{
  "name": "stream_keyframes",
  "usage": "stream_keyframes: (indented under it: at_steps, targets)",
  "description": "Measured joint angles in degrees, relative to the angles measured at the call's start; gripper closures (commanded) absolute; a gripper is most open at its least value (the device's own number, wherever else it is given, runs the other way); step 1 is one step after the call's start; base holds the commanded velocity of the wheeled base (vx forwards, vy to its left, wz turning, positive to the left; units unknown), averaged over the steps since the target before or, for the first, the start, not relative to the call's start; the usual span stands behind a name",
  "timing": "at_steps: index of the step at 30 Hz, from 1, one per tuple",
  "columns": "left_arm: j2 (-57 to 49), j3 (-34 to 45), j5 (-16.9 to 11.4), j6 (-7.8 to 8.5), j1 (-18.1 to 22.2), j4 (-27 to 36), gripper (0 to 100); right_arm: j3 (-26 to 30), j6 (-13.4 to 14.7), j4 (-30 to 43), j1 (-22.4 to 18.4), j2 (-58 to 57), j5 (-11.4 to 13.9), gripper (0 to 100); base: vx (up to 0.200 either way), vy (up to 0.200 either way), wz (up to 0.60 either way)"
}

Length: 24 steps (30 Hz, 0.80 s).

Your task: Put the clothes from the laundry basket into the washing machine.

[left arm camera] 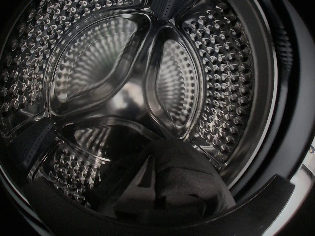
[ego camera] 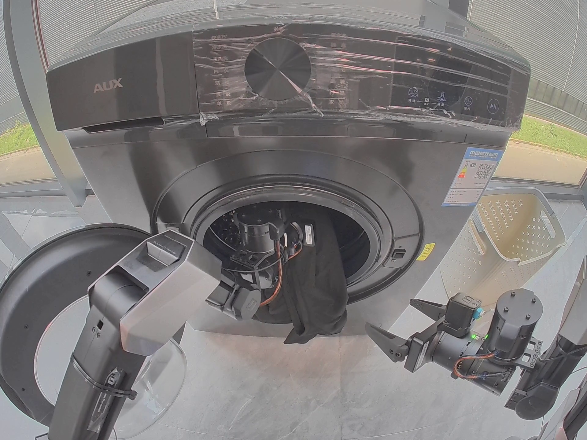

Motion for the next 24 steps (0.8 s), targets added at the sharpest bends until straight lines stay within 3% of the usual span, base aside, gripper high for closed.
stream_keyframes:
  at_steps: [10,11,19,24]
  targets:
    - [6.49,-17.77,3.89,-0.11,0.88,7.8,100,-0.09,0.02,0.11,0.39,0.02,-0.05,0,0.0,0.0,0.0]
    - [6.81,-18.21,4.08,-0.13,0.9,8.11,0,-0.09,0.02,0.11,0.46,0.02,-0.05,0,0.0,0.0,0.0]
    - [7.95,-18.35,4.38,-0.33,1.18,6.81,0,0.13,0.02,-0.1,0.91,0.02,0.0,0,0.0,0.0,0.0]
    - [6.12,-14.41,4.33,-0.79,1.07,7.72,0,0.22,0.02,-0.1,1.29,0.0,0.01,0,0.0,0.0,0.0]
